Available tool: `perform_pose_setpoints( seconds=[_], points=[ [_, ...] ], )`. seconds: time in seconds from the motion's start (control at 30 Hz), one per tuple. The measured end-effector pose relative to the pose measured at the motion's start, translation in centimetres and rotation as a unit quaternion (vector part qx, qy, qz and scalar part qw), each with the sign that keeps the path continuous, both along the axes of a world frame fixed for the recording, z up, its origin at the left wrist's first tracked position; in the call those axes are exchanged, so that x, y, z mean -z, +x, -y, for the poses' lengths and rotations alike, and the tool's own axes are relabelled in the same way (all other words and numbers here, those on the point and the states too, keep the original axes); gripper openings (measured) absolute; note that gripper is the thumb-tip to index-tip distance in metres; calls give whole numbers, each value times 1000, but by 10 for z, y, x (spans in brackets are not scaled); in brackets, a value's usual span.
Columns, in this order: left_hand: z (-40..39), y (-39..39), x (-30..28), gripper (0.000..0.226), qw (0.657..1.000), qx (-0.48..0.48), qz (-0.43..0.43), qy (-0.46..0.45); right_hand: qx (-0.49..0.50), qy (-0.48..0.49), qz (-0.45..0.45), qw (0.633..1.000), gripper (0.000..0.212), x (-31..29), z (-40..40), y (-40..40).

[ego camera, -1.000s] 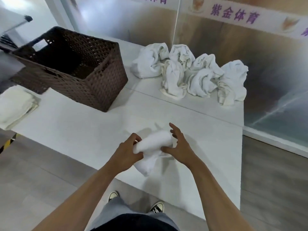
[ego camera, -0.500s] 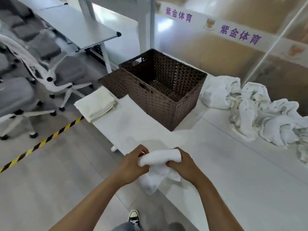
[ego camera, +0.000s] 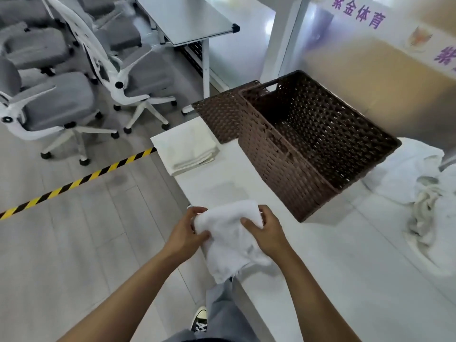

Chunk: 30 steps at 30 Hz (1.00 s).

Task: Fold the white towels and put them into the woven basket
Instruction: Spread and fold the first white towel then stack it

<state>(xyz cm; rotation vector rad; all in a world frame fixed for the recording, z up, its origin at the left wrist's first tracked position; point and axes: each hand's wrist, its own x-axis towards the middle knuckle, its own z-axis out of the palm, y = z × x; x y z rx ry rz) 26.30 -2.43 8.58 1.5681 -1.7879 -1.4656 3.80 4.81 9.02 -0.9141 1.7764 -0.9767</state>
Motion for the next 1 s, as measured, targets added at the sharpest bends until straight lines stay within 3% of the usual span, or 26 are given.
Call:
perform_pose_setpoints(
  seconds=[0.43, 0.53, 0.6, 0.67, 0.77, 0.83, 0.9, 1.0],
  points=[
    [138, -44, 53, 52, 990, -93, 103, 22, -31, 21, 34, 999, 43, 63, 175, -21],
    [161, -48, 64, 61, 986, -86, 144, 12, -35, 15, 24, 999, 52, 75, 199, -22],
    [168, -51, 69, 77, 984, -68, 162, -7, -63, 18, 4, 998, 69, 84, 207, -21],
    [166, -53, 72, 97, 975, -15, 220, -34, -119, 30, -69, 990, 89, 94, 209, -21],
    [151, -55, 84, 109, 916, 121, 370, -94, -197, 16, -351, 915, 104, 108, 203, -20],
    [139, -52, 94, 101, 885, 175, 409, -138, -202, -35, -459, 865, 96, 115, 194, -21],
    [129, -48, 104, 80, 874, 184, 402, -202, -196, -84, -502, 838, 73, 123, 183, -21],
    [119, -40, 112, 69, 877, 183, 374, -239, -178, -54, -488, 853, 51, 134, 159, -19]
  ],
)
